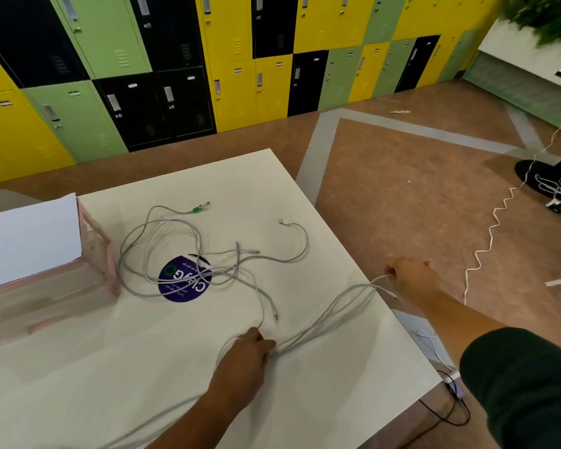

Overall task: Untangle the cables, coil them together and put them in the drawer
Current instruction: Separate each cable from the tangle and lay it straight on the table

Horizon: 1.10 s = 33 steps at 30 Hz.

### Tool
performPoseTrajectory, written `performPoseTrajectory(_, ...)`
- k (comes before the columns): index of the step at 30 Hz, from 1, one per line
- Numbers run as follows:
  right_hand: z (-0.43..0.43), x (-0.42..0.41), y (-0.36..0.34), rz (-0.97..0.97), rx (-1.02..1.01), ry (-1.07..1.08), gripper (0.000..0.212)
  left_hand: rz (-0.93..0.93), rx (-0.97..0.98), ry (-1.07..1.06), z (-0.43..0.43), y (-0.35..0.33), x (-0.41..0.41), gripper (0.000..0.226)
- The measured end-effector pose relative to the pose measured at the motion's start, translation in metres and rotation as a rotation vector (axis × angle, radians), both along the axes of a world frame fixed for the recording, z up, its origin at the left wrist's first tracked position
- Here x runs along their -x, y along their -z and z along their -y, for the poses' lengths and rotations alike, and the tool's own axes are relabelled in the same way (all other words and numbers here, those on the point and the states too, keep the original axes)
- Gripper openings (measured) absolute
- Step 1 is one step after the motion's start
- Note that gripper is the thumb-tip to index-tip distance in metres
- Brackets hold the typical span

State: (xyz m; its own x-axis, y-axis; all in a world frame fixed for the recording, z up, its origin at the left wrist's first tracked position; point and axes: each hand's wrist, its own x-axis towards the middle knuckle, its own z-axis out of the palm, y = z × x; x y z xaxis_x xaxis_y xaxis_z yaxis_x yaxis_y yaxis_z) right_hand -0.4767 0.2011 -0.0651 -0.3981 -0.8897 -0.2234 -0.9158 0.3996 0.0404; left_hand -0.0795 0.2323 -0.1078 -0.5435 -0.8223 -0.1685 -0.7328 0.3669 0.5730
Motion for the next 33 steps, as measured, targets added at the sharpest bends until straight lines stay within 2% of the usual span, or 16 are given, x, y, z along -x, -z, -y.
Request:
performPoseTrajectory(3,0.001,0.001,0.008,-0.048,0.012,-0.037,0.016,0.060,0.109,0.029,-0.003,0.011,-0.007,0.025)
performPoseTrajectory(6,0.000,0.005,0.025,-0.075,0.004,-0.090,0.009,0.122,0.270,0.070,-0.009,0.025,-0.012,0.038)
performPoseTrajectory(11,0.000,0.002,0.044,0.151,-0.012,0.006,0.008,0.170,0.367,0.067,-0.021,0.031,-0.018,0.057)
performPoseTrajectory(15,-0.004,0.001,0.048,0.254,0.034,0.086,0.010,0.115,0.304,0.073,-0.022,0.031,-0.021,0.041)
performPoseTrajectory(17,-0.005,0.000,0.048,0.273,0.016,0.081,0.010,0.048,0.263,0.085,-0.020,0.031,-0.027,0.026)
performPoseTrajectory(20,-0.005,-0.003,0.049,0.286,-0.026,0.079,0.015,0.025,0.245,0.112,-0.016,0.027,-0.041,0.018)
performPoseTrajectory(23,-0.005,-0.005,0.052,0.242,-0.062,0.106,0.016,0.054,0.248,0.112,-0.013,0.025,-0.056,0.018)
performPoseTrajectory(30,-0.003,-0.023,0.042,0.037,-0.193,0.042,0.033,0.143,0.235,0.161,-0.005,0.021,-0.074,0.036)
performPoseTrajectory(33,0.003,-0.036,0.033,-0.118,-0.271,0.015,0.042,0.092,0.255,0.144,-0.001,0.017,-0.076,0.044)
